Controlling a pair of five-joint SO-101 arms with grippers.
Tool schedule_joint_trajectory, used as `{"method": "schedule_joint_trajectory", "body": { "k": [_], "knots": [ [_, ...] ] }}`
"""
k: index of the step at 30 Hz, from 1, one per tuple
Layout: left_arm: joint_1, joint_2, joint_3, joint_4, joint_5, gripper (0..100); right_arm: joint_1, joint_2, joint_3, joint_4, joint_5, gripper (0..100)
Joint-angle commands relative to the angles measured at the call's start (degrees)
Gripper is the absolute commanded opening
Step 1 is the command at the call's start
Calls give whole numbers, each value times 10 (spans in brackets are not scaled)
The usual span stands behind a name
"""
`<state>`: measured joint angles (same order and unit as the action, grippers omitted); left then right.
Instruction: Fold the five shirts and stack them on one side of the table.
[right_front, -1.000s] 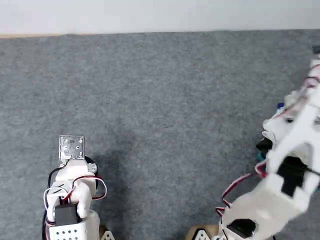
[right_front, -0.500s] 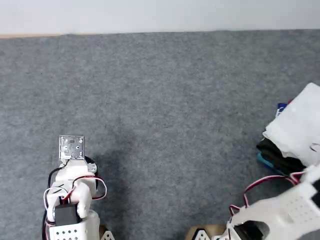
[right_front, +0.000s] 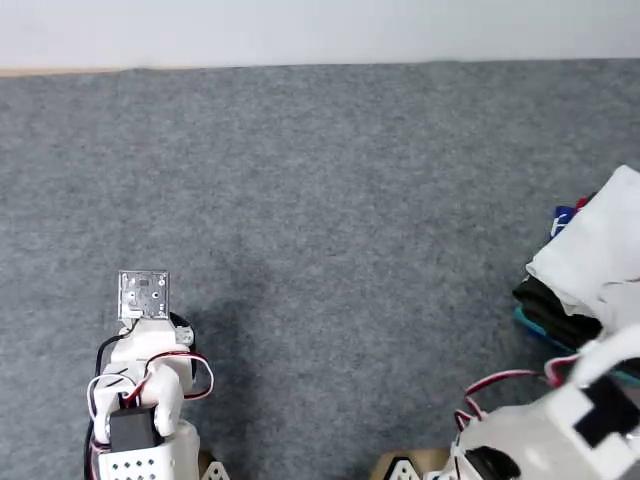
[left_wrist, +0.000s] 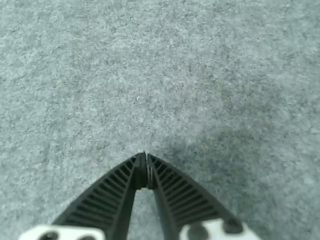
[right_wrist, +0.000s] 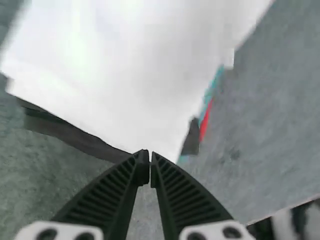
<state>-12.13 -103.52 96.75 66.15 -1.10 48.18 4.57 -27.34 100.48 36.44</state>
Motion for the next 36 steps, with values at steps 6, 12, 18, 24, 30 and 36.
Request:
{"method": "schedule_joint_trajectory", "body": {
  "k": [6, 12, 18, 24, 30, 36],
  "knots": [
    [-3, -1, -2, 1, -3, 6, -162, 16, 26, -7, -3, 9],
    [-4, -1, -2, 1, -3, 6, -208, 113, 63, -53, -98, 9],
    [-4, -2, -2, 2, -3, 6, -237, 185, 62, -54, -101, 9],
    [-4, -3, -2, 2, -2, 6, -273, 130, 54, -6, -101, 9],
    [-4, -3, -2, -2, 1, 6, -289, -7, 83, 24, -164, 9],
    [-4, -2, -2, 2, 1, 6, -290, -194, 264, 22, -322, 9]
  ]
}}
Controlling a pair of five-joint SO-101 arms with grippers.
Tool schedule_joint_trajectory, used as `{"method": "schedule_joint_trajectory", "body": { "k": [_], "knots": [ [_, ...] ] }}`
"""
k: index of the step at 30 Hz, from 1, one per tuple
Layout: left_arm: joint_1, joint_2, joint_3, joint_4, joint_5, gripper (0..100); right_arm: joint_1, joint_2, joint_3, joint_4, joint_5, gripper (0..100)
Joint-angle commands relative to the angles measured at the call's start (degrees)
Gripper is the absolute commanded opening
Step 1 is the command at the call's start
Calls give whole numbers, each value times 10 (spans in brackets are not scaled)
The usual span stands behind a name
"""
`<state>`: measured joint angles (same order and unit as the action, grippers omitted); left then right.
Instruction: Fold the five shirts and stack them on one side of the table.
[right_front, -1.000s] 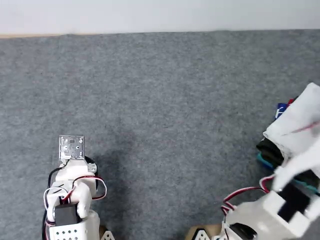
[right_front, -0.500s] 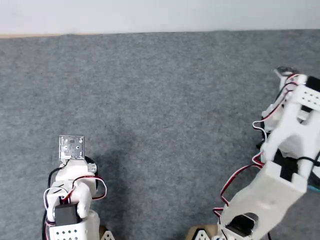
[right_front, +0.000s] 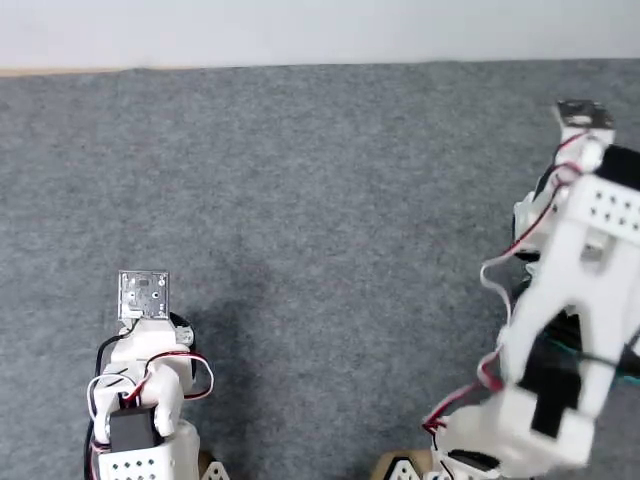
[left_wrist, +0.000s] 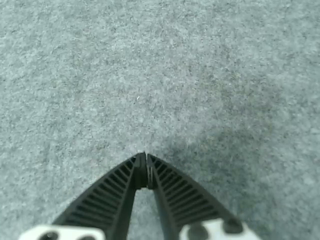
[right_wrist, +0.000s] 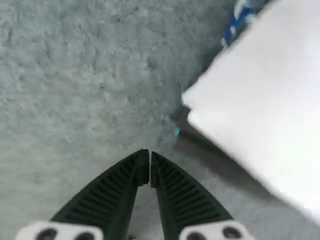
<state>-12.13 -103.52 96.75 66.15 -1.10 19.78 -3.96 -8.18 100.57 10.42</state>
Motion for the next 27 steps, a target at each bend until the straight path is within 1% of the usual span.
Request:
{"method": "schedule_joint_trajectory", "body": {
  "k": [1, 4, 11, 17, 22, 27],
  "knots": [
    [-4, -2, -2, 3, 1, 6, -6, -142, 106, 22, -78, 9],
    [-4, -3, -2, 26, -1, 6, -5, -240, 220, 0, -107, 9],
    [-4, -3, -2, 38, -1, 6, -5, -477, 536, -169, -108, 9],
    [-4, -3, -2, 38, -1, 6, -6, -702, 738, -267, -108, 9],
    [-4, -3, -2, 38, -1, 7, -6, -868, 870, -279, -105, 9],
    [-4, -3, -2, 38, -1, 7, -9, -1005, 970, -235, -84, 9]
  ]
}}
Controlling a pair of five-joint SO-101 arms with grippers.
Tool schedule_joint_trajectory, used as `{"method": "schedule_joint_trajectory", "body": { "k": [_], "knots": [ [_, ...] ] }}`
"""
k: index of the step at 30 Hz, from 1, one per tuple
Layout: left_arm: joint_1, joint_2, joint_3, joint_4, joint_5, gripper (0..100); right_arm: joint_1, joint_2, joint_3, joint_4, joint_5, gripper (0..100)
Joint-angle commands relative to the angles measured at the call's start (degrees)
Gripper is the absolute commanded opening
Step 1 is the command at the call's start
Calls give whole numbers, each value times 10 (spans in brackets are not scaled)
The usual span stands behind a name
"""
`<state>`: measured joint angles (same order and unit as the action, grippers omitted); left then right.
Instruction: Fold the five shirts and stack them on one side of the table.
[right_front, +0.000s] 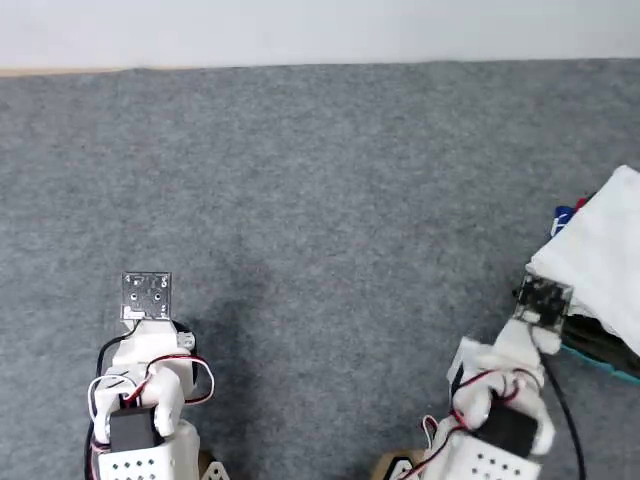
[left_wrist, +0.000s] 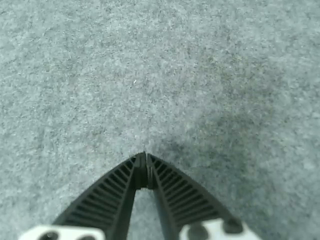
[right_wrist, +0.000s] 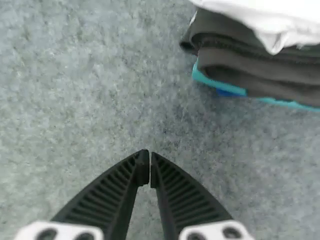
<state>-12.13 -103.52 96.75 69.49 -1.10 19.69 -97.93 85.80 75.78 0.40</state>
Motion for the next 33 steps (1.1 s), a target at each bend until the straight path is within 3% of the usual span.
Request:
{"method": "schedule_joint_trajectory", "body": {
  "k": [1, 5, 8, 16, 33],
  "knots": [
    [-4, -3, -2, 4, -1, 7, -8, -69, 43, 12, 18, 9],
    [-4, -3, -2, 4, -1, 7, -12, -50, 71, -3, 16, 9],
    [-4, -3, -2, 4, -1, 7, -55, -60, 102, -17, 16, 9],
    [-4, -3, -2, 4, -1, 7, -301, -61, 105, -19, -51, 9],
    [-4, -3, -2, 4, -1, 7, -285, -61, 106, -8, -71, 9]
  ]
}}
